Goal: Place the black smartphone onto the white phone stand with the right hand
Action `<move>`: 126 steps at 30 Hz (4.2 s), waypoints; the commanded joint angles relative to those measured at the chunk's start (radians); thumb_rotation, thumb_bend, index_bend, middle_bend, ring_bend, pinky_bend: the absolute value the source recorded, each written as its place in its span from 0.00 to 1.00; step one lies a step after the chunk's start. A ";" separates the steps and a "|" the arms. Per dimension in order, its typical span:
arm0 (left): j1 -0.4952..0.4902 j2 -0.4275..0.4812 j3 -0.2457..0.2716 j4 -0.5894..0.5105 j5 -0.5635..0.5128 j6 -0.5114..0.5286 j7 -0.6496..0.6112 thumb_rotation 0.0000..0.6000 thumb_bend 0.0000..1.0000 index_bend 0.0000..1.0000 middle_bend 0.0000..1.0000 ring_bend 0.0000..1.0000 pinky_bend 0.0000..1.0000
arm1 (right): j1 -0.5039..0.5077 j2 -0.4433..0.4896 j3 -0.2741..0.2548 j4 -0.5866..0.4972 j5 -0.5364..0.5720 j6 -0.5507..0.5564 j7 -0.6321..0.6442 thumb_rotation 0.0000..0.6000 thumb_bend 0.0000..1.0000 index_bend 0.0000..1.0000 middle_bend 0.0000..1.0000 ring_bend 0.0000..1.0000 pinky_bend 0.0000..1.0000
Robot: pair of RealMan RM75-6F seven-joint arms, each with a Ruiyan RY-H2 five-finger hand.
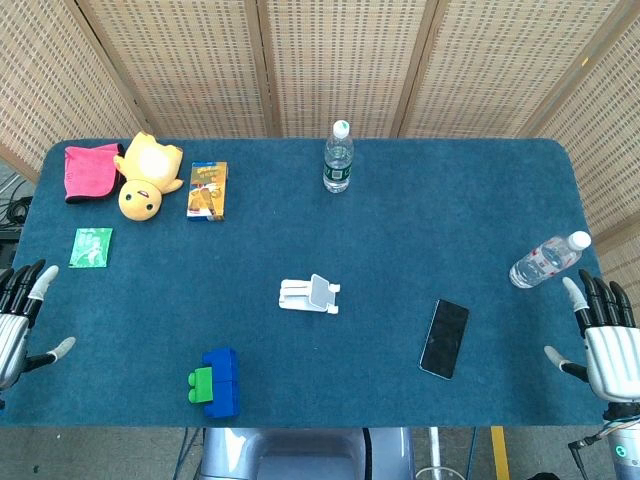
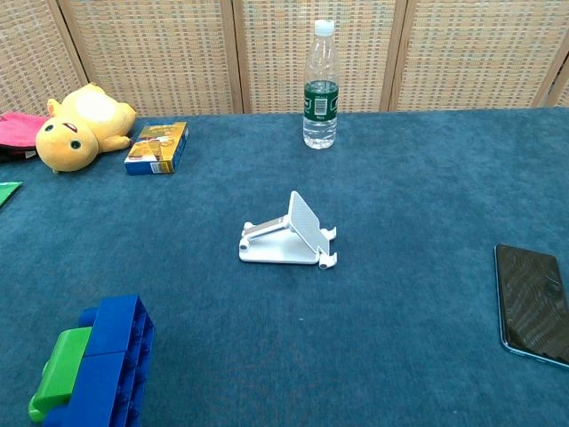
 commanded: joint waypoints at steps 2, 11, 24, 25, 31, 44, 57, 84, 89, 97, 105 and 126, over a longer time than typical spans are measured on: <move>0.000 0.007 0.003 -0.007 -0.006 -0.005 -0.002 1.00 0.00 0.00 0.00 0.00 0.00 | 0.001 0.001 -0.001 -0.003 -0.002 -0.003 -0.003 1.00 0.00 0.00 0.00 0.00 0.03; 0.001 0.018 -0.001 -0.017 -0.013 -0.005 -0.019 1.00 0.00 0.00 0.00 0.00 0.00 | 0.009 0.007 -0.014 -0.016 -0.016 -0.022 0.011 1.00 0.03 0.00 0.00 0.00 0.03; -0.001 0.027 -0.012 -0.025 -0.018 0.000 -0.041 1.00 0.00 0.00 0.00 0.00 0.00 | 0.242 0.007 -0.164 0.026 -0.352 -0.267 0.292 1.00 0.92 0.12 0.09 0.03 0.14; -0.003 0.027 -0.011 -0.026 -0.019 -0.005 -0.039 1.00 0.00 0.00 0.00 0.00 0.00 | 0.256 0.001 -0.168 0.028 -0.367 -0.273 0.298 1.00 0.95 0.14 0.11 0.04 0.14; -0.011 0.026 -0.018 -0.028 -0.037 -0.023 -0.033 1.00 0.00 0.00 0.00 0.00 0.00 | 0.321 -0.035 -0.182 0.039 -0.443 -0.321 0.237 1.00 1.00 0.19 0.16 0.10 0.16; -0.019 0.035 -0.019 -0.034 -0.053 -0.047 -0.040 1.00 0.00 0.00 0.00 0.00 0.00 | 0.376 -0.162 -0.195 0.129 -0.444 -0.493 -0.033 1.00 1.00 0.19 0.17 0.12 0.18; -0.021 0.038 -0.020 -0.034 -0.061 -0.054 -0.045 1.00 0.00 0.00 0.00 0.00 0.00 | 0.387 -0.204 -0.207 0.206 -0.385 -0.530 -0.109 1.00 1.00 0.19 0.17 0.12 0.18; -0.029 0.023 -0.016 -0.041 -0.067 -0.071 -0.001 1.00 0.00 0.00 0.00 0.00 0.00 | 0.282 -0.085 -0.304 0.324 -0.250 -0.499 -0.134 1.00 1.00 0.35 0.31 0.17 0.20; -0.030 0.023 -0.014 -0.043 -0.067 -0.072 0.002 1.00 0.00 0.00 0.00 0.00 0.00 | 0.276 -0.075 -0.266 0.327 -0.153 -0.552 -0.157 1.00 1.00 0.35 0.31 0.17 0.20; -0.030 0.026 -0.015 -0.046 -0.070 -0.073 0.000 1.00 0.00 0.00 0.00 0.00 0.00 | 0.259 -0.049 -0.193 0.301 -0.091 -0.457 -0.094 1.00 0.91 0.34 0.25 0.15 0.20; -0.030 0.030 -0.013 -0.046 -0.068 -0.074 -0.006 1.00 0.00 0.00 0.00 0.00 0.00 | 0.286 -0.055 -0.114 0.208 0.018 -0.486 0.135 1.00 0.24 0.03 0.07 0.07 0.20; -0.033 0.042 -0.015 -0.051 -0.076 -0.084 -0.021 1.00 0.00 0.00 0.00 0.00 0.00 | 0.406 -0.129 0.017 0.065 0.538 -0.750 -0.117 1.00 0.13 0.08 0.15 0.14 0.20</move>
